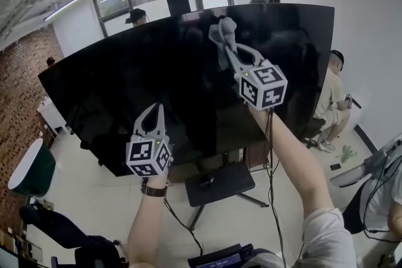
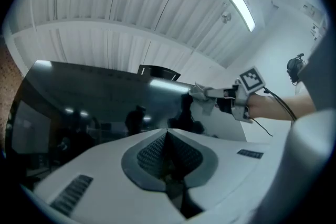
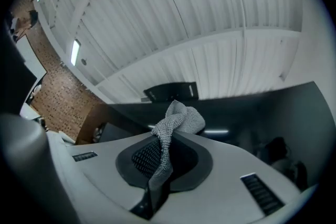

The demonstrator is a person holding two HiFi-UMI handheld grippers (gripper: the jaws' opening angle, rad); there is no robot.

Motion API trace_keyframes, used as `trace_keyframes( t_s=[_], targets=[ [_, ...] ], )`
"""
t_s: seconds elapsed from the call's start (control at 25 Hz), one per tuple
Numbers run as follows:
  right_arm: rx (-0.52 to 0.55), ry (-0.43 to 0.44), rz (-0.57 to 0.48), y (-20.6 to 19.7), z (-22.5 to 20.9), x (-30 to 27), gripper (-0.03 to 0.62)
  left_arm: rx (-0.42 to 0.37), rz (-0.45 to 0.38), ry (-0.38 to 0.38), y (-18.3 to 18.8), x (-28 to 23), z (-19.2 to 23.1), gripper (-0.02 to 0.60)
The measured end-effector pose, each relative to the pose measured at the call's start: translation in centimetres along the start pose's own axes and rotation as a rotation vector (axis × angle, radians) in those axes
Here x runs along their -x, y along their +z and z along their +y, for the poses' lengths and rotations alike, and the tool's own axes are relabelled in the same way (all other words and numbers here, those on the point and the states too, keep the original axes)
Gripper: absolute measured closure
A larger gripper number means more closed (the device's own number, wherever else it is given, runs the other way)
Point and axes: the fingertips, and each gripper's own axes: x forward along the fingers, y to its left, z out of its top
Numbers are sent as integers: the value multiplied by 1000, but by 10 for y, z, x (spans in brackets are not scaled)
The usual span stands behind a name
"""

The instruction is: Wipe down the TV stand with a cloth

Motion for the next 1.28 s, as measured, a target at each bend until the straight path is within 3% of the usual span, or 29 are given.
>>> trace_keyframes(
  t_s=[0.12,0.28,0.52,0.68,0.84,1.08,1.28],
  targets=[
    [-12,63,86,-114,66,37,566,22,59,8,-74,8,2,575],
    [-78,111,234,-268,126,87,566,52,164,20,-200,24,-24,575],
    [-150,146,281,-449,191,146,566,52,301,141,-393,77,-26,575],
    [-139,160,277,-587,231,179,566,35,280,184,-515,111,-31,575],
    [-110,186,241,-697,247,175,566,32,236,154,-632,134,-53,575],
    [-98,158,300,-815,250,148,566,-1,161,108,-724,169,-80,575],
    [-73,187,499,-908,267,171,566,5,166,90,-767,200,-89,575]
  ],
)
